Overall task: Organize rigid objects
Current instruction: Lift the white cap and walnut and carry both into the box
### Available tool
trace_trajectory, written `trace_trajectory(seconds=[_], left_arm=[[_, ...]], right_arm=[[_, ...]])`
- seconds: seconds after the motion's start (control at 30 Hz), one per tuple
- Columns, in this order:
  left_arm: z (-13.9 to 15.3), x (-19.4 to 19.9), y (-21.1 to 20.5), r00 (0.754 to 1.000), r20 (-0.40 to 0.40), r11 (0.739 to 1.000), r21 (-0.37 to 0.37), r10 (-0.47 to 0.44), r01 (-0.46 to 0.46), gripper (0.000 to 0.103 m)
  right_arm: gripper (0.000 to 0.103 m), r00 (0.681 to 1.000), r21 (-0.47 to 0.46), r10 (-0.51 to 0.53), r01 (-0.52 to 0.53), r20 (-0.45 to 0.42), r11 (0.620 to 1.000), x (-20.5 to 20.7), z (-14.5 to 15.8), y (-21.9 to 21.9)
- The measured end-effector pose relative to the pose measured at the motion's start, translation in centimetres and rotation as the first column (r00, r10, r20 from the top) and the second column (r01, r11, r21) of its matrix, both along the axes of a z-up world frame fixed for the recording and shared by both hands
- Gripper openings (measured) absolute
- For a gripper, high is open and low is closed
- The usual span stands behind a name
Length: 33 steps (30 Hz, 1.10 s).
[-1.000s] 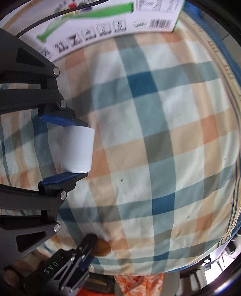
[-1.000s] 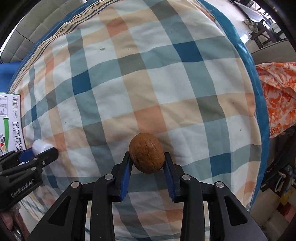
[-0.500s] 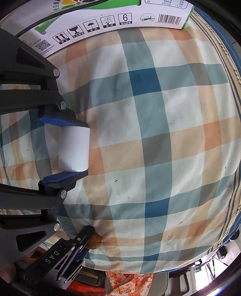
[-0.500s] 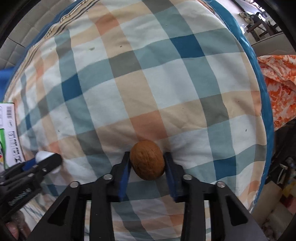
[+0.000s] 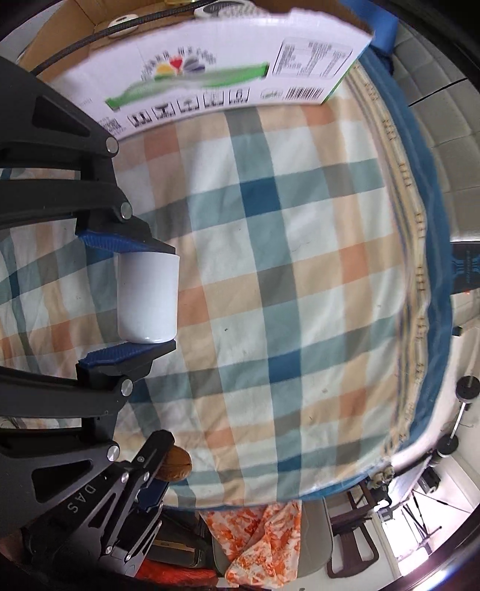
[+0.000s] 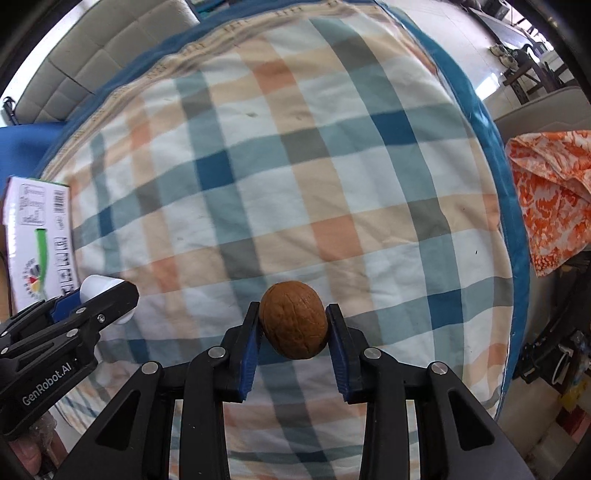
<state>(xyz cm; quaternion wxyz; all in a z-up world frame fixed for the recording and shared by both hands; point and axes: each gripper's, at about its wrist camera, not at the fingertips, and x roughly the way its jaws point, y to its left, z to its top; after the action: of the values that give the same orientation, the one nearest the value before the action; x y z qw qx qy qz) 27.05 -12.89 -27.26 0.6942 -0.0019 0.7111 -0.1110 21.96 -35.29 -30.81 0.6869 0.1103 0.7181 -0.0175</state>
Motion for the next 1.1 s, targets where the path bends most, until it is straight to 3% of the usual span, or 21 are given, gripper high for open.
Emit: trace_trajectory(seconds=[0.23, 0.47, 0.6, 0.87, 1.1], left_arm=[[7.4, -1.4, 3.9, 0.993, 0.117, 0.999, -0.045, 0.028, -0.023, 0.040], [11.5, -2.4, 9.5, 0.978, 0.196, 0.995, -0.082, 0.071, -0.056, 0.040], [12.5, -2.9, 13.6, 0.970, 0.214, 0.990, -0.100, 0.116, -0.097, 0.040], [12.8, -3.5, 24.3, 0.954, 0.216, 0.978, -0.063, 0.208, -0.199, 0.040], [8.7, -2.8, 32.9, 0.947, 0.146, 0.958, 0.001, 0.285, -0.288, 0.040]], right_arm=[[0.036, 0.995, 0.043, 0.041, -0.044, 0.087, 0.998, -0.1, 6.2, 4.5], [0.036, 0.981, 0.092, 0.114, -0.130, 0.159, 0.987, -1.1, 10.2, 12.8], [0.036, 0.975, 0.089, 0.128, -0.146, 0.184, 0.985, -0.7, 11.1, 18.9], [0.036, 0.963, 0.130, 0.200, -0.225, 0.183, 0.966, -0.2, 11.7, 29.4], [0.036, 0.962, 0.109, 0.233, -0.249, 0.143, 0.962, 1.8, 8.1, 36.8]])
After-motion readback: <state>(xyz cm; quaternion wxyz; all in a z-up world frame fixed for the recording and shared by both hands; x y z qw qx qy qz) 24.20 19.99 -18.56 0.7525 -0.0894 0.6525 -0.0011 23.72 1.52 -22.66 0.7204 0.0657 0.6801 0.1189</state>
